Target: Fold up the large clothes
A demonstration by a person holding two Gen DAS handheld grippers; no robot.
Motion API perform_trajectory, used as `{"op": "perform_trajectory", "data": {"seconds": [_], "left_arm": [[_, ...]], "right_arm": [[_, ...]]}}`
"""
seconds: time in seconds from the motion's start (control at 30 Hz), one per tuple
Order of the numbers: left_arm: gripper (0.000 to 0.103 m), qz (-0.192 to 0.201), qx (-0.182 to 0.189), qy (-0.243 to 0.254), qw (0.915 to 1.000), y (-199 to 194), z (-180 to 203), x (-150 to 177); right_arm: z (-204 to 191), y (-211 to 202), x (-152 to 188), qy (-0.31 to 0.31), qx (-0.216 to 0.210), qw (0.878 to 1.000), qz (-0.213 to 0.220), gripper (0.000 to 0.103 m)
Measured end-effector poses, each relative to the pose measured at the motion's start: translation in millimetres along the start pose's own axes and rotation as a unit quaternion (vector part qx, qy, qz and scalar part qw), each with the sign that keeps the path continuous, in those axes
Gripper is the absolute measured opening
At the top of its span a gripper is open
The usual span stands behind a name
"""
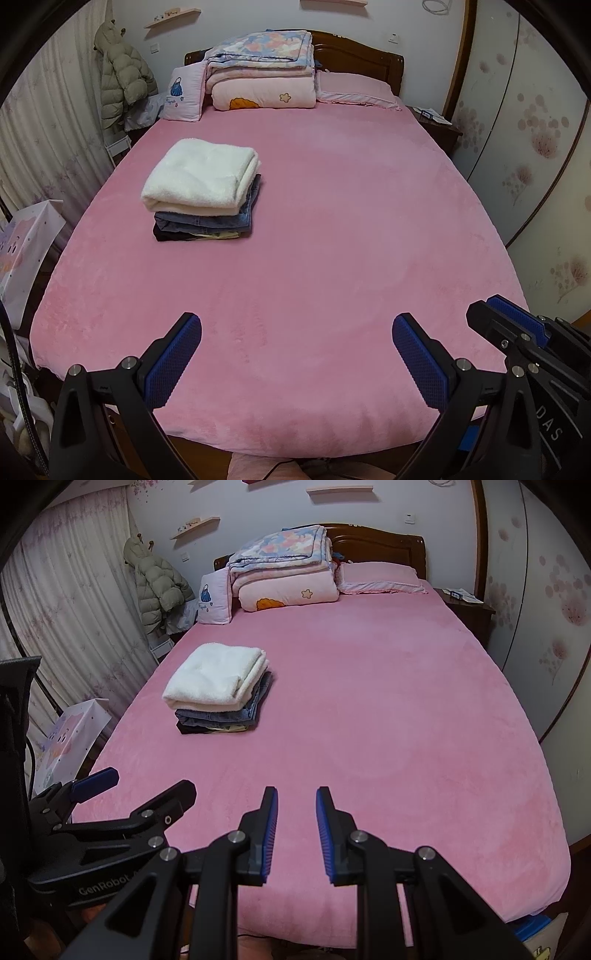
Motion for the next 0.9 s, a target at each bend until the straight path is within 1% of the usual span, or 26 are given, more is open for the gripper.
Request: {"op": "perform_trajectory", "data": {"seconds": [0.9], "left_arm": [[0.102,-0.015,-0.004,0.014,0.9998,-3.3,0.3,6.0]], "right_arm": [[-1.5,-0.5,2.4,0.010,0.006,1.000,-0.010,0.021]]}}
Point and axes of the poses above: each gripper's, at about its wrist camera, not at the fingertips, and y roughly the way its jaws point, z to its right, x to its underside, the point moved 2 cm from there along y, roughly the way its jaws point, and after that the axes turned 8 degrees about x, right-handed, at the moved point
